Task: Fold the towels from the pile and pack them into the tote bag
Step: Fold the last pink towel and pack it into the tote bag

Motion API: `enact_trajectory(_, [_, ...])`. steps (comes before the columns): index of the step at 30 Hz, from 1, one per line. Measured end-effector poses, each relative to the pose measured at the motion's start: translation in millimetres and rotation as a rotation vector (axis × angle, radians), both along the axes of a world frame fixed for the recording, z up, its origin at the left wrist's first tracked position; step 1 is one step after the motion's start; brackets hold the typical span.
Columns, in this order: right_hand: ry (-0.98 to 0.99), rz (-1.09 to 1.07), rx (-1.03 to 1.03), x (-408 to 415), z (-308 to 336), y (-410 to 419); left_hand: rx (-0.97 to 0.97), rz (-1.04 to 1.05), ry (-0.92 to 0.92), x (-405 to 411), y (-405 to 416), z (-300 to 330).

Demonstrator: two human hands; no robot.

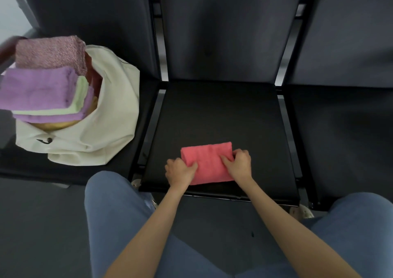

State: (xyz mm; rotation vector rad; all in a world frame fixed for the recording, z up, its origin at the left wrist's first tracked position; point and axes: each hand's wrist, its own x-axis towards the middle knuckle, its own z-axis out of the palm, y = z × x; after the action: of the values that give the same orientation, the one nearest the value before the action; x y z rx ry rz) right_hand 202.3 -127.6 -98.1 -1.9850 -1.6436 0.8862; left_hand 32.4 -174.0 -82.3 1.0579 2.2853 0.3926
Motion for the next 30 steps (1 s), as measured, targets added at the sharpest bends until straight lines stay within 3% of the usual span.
enact_trajectory(7, [0.209,-0.034,0.038,5,38,-34,0.257,0.250,-0.531,2,-17,37])
enact_trajectory(15, [0.330,-0.006,0.073,-11,71,-14,0.356,0.370,-0.615,-14,5,69])
enact_trajectory(24, [0.326,0.040,-0.101,-61,85,36,0.228,0.471,-0.637,-67,43,82])
enact_trajectory(30, [0.262,0.168,-0.188,-128,143,56,0.215,0.592,-0.695,-133,33,127])
